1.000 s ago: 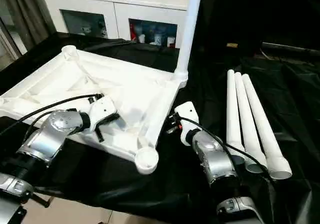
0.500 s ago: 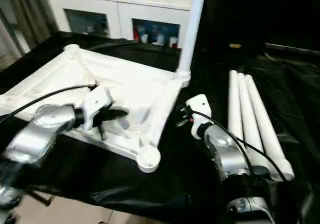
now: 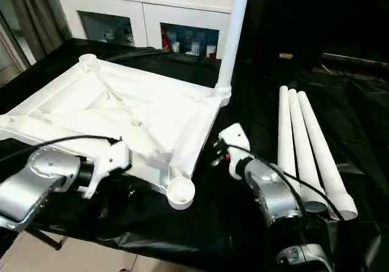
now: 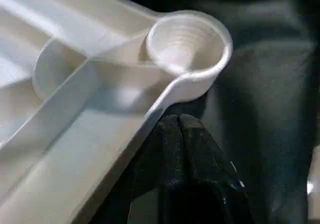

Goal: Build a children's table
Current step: Rotate table base

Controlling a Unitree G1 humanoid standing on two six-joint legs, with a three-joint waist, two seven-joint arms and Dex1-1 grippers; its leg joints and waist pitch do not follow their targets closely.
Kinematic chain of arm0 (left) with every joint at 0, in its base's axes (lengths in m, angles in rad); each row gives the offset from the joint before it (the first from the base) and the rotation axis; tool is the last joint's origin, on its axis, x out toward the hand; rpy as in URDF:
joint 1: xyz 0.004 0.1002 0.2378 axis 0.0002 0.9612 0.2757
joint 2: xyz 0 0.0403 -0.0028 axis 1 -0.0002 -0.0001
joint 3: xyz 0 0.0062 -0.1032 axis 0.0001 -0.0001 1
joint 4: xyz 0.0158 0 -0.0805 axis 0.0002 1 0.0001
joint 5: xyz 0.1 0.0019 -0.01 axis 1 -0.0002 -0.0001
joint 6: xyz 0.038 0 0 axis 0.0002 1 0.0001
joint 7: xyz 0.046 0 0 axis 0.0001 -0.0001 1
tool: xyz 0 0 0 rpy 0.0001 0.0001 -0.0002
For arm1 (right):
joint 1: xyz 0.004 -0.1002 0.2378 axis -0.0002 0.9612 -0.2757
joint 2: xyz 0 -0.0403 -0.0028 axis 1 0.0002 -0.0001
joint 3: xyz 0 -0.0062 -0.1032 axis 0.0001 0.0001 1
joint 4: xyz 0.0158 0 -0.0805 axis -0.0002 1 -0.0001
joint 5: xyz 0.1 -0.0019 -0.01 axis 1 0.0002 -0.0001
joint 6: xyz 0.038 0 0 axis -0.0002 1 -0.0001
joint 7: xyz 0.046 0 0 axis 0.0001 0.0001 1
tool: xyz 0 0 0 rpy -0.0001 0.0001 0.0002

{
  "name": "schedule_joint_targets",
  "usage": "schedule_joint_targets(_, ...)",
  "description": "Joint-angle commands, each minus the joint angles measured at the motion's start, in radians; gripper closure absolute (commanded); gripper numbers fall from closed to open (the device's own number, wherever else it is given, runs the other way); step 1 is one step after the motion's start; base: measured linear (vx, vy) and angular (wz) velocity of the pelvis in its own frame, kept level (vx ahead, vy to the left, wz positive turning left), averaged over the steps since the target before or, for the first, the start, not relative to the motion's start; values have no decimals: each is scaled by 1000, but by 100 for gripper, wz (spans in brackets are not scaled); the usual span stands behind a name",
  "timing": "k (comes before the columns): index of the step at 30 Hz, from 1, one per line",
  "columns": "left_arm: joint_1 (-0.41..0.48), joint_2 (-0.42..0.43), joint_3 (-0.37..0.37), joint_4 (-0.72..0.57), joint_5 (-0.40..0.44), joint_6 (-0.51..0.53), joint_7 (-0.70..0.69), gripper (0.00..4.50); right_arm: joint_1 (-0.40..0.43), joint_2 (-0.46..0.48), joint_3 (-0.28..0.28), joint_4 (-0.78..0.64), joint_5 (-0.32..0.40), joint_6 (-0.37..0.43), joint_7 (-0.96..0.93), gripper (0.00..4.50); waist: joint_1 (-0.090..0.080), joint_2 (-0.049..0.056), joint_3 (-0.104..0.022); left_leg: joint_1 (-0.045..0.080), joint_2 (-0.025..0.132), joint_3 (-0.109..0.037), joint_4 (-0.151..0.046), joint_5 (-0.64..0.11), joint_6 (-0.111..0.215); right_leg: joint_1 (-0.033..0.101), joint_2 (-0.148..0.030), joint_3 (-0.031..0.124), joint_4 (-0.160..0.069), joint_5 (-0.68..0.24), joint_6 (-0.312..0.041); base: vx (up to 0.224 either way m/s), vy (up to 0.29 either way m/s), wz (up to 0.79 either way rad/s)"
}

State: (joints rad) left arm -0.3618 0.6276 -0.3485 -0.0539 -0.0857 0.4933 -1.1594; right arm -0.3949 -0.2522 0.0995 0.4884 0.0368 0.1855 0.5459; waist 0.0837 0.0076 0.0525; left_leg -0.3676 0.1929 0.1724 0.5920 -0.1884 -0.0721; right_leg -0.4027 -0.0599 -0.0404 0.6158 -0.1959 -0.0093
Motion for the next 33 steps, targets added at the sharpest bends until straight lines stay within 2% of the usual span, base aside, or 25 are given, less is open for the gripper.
schedule_joint_targets(1,-16,9,-15,12,29,-7,23,450,0,-7,12,-20,-8,10,4,441,-5,4,-64,10,26,-3,-69,-139,-3,53,-62,42,-59,-85,-209,0,0,0)
schedule_joint_targets(5,-19,23,-46,7,45,14,24,450,0,3,19,-25,-4,15,-2,441,-7,4,-64,10,26,-4,-68,-138,-1,53,-62,41,-58,-77,-216,0,0,0)
schedule_joint_targets(7,-18,23,-58,8,52,14,25,450,-5,9,19,-17,-6,11,-4,441,-8,7,-64,11,26,-4,-68,-145,-3,53,-62,41,-60,-84,-217,0,0,0)
schedule_joint_targets(10,-22,-10,-78,29,80,-11,47,450,-13,26,30,-6,-17,-3,-8,441,-10,4,-64,10,26,-4,-68,-145,-3,53,-61,41,-59,-77,-221,0,0,0)
schedule_joint_targets(11,-32,-54,-78,52,94,-38,90,450,-13,33,33,-20,-15,-2,-9,441,-11,3,-64,9,26,-3,-67,-142,-3,54,-63,41,-59,-75,-221,0,0,0)
schedule_joint_targets(12,-36,-63,-77,59,96,-43,100,450,-12,32,33,-24,-14,-1,-11,441,-9,5,-65,11,27,-4,-67,-141,-3,54,-63,41,-59,-72,-222,0,0,0)
schedule_joint_targets(16,-49,-79,-77,83,115,-70,138,450,-8,21,27,-42,-13,-7,-19,441,-7,1,-66,9,25,-4,-65,-130,3,56,-63,42,-57,-52,-219,0,0,0)
schedule_joint_targets(19,-63,-89,-75,117,135,-108,178,450,-4,4,8,-60,-5,-7,-21,441,-7,3,-65,9,24,-4,-64,-139,3,56,-62,41,-61,-74,-211,0,0,0)
schedule_joint_targets(20,-69,-96,-72,130,138,-120,192,450,-2,-2,-3,-71,2,7,-23,441,-7,3,-66,9,25,-5,-65,-140,1,57,-62,41,-60,-72,-210,0,0,0)
schedule_joint_targets(21,-72,-102,-69,141,142,-131,201,450,-1,-8,-11,-85,-6,37,-39,441,-6,7,-66,9,25,-5,-64,-136,2,57,-61,41,-58,-64,-209,0,0,0)
schedule_joint_targets(22,-76,-110,-66,151,146,-141,210,450,0,-12,-17,-98,-16,60,-58,441,-7,4,-66,10,25,-5,-64,-135,1,56,-61,41,-59,-61,-209,0,0,0)
schedule_joint_targets(24,-81,-123,-61,167,153,-148,225,450,0,-16,-24,-113,-28,78,-84,441,-7,6,-67,10,24,-5,-64,-126,-2,57,-59,42,-59,-51,-209,0,0,0)
schedule_joint_targets(25,-90,-138,-57,187,159,-164,245,450,-2,-22,-38,-130,-28,118,-102,441,-7,7,-67,10,23,-5,-64,-124,-3,57,-58,41,-59,-44,-210,0,0,0)
schedule_joint_targets(27,-98,-149,-56,205,163,-177,262,450,-5,-26,-49,-142,-22,148,-111,441,-5,5,-69,11,23,-5,-63,-127,-5,58,-60,41,-57,-40,-210,0,0,0)
schedule_joint_targets(29,-112,-168,-58,239,174,-195,295,450,-27,-30,-92,-155,18,207,-122,441,-3,4,-70,10,24,-5,-61,-124,-3,59,-61,41,-57,-32,-213,0,0,0)
schedule_joint_targets(30,-112,-168,-58,239,174,-195,295,450,-27,-30,-93,-155,18,208,-122,441,-3,14,-69,9,22,-6,-61,-125,-3,59,-60,42,-57,-32,-214,0,0,0)
schedule_joint_targets(31,-117,-172,-60,251,180,-204,307,450,-50,-30,-122,-154,40,238,-142,441,-4,8,-70,9,24,-6,-61,-125,-5,60,-60,41,-57,-24,-216,0,0,0)
schedule_joint_targets(32,-118,-173,-60,253,181,-206,310,450,-56,-30,-130,-154,45,248,-148,441,-5,7,-71,10,23,-7,-62,-122,-6,61,-60,40,-55,-21,-218,0,0,0)
schedule_joint_targets(33,-124,-176,-57,260,183,-215,320,450,-92,-34,-167,-145,62,294,-181,441,-5,13,-71,11,22,-7,-61,-121,-7,60,-58,40,-54,-18,-219,0,0,0)
